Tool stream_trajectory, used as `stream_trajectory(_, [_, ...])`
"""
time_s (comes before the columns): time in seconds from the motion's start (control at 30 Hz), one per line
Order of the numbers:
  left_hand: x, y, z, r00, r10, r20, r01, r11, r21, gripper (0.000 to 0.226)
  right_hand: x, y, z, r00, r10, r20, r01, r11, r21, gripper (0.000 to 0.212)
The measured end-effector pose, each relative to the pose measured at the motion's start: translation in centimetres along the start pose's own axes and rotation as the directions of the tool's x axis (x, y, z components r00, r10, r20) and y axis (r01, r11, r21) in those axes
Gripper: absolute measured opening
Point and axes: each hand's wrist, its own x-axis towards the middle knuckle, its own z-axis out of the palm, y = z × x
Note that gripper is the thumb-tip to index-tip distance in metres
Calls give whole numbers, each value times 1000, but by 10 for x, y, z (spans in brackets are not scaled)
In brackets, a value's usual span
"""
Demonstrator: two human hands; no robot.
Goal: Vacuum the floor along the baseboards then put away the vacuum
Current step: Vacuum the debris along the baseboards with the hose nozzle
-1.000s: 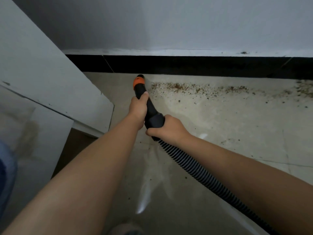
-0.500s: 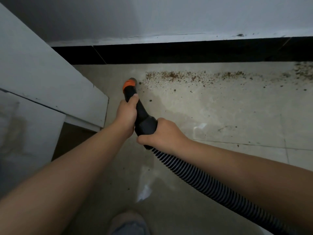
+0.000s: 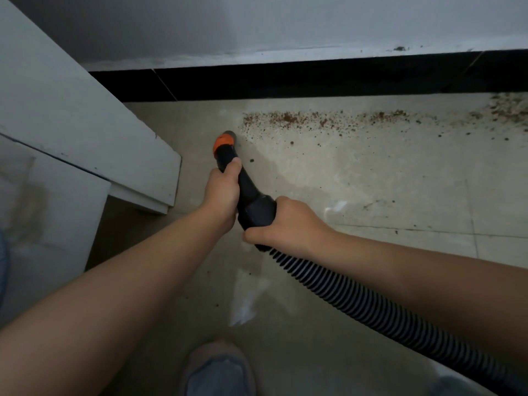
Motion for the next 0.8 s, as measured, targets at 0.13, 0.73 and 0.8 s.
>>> stream_trajectory(0.13, [-17,-15,8,999,-52,-6,51,998,-20,44,-19,11,-5,999,18,31,-16,998,-57,30])
stream_trajectory(0.73, [-68,-35,25,994,-89,-70,86,995,-43,44,-63,27,-19,996,47,80,-38,993,-109,27])
stream_trajectory(0.8, [-74,-40,23,990,-109,-89,104,993,-56,43,-67,29,-17,993,57,106,-45,992,-114,27])
